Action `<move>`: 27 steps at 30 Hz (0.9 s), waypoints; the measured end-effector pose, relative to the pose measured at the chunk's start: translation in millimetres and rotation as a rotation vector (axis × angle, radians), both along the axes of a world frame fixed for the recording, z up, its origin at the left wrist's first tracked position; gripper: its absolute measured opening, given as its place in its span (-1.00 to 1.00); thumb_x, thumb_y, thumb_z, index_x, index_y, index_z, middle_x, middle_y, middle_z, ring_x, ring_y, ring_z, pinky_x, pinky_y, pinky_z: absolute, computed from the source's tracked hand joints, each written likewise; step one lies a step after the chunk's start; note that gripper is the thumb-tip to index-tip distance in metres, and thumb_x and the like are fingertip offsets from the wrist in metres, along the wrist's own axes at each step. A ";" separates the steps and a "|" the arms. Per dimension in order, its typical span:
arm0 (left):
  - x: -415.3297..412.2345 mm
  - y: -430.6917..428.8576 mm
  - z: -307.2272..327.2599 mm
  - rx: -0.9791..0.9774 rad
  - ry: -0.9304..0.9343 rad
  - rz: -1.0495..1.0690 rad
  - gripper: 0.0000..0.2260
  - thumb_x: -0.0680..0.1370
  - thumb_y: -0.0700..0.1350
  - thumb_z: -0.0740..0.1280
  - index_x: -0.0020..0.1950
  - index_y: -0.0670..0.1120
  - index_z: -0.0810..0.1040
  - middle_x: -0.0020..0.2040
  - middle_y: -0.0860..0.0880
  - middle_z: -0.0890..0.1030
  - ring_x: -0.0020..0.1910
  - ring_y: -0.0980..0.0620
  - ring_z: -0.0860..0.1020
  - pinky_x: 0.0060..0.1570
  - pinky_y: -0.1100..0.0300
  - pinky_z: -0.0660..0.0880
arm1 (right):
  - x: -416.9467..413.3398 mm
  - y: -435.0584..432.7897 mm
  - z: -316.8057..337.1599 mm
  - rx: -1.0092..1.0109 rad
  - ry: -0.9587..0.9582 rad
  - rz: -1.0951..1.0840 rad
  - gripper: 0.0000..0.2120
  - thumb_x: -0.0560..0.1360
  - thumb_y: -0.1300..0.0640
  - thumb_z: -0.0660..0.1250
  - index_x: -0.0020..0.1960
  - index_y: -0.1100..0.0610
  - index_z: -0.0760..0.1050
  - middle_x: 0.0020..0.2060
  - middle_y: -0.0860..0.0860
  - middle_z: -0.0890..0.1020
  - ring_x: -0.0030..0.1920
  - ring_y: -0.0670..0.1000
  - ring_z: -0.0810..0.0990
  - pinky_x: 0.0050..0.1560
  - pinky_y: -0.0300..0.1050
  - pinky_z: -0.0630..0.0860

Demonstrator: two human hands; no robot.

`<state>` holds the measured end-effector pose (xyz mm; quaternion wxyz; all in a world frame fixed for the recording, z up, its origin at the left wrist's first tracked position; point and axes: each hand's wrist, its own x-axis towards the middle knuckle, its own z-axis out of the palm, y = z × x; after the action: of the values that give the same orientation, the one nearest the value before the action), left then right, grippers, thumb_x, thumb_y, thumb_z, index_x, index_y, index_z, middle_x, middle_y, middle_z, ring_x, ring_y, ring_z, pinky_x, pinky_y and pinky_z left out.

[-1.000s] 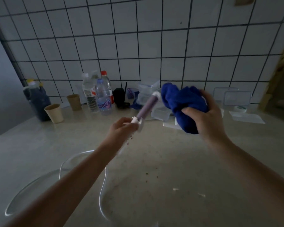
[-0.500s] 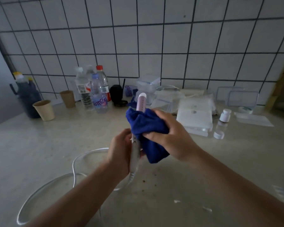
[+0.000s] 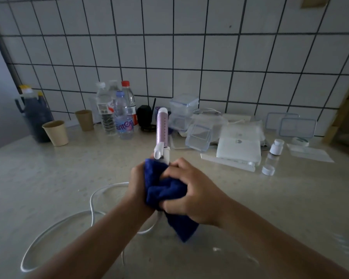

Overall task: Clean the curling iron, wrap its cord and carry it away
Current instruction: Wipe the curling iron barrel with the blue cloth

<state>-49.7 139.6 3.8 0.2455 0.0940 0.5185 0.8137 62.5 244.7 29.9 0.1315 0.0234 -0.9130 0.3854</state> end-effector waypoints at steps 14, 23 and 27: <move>-1.2 -10.8 13.6 0.110 -0.119 -0.261 -0.80 0.48 -0.01 0.29 -0.18 -0.15 0.46 -0.40 -0.10 0.53 -0.42 0.00 0.55 -0.30 0.15 0.48 | 2.3 -4.2 0.6 0.043 -0.015 0.054 -0.51 0.38 -0.09 0.49 0.30 -0.27 0.54 0.10 -0.31 0.45 0.08 -0.16 0.56 0.20 -0.07 0.58; 11.1 1.5 6.1 0.134 -0.097 -0.250 -0.63 0.61 -0.08 0.21 -0.19 -0.07 0.79 -0.15 -0.12 0.71 -0.22 -0.01 0.68 0.01 0.08 0.58 | -1.4 26.9 9.2 -0.043 0.371 -0.402 -0.73 0.48 0.00 0.47 0.17 -0.11 0.64 0.06 -0.19 0.53 0.05 -0.19 0.59 0.11 -0.15 0.56; 11.8 4.3 10.1 0.177 -0.006 -0.069 -0.66 0.62 -0.22 0.14 -0.13 -0.22 0.70 -0.21 -0.13 0.66 -0.34 0.05 0.66 -0.29 0.21 0.60 | 1.4 18.8 9.9 -0.086 0.220 -0.250 -0.72 0.39 -0.06 0.46 0.10 -0.19 0.62 0.01 -0.21 0.53 0.00 -0.16 0.58 0.06 -0.16 0.53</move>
<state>-37.9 143.8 13.9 0.2656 0.1308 0.4404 0.8476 63.9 263.5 39.8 0.2784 -0.0540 -0.8716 0.4000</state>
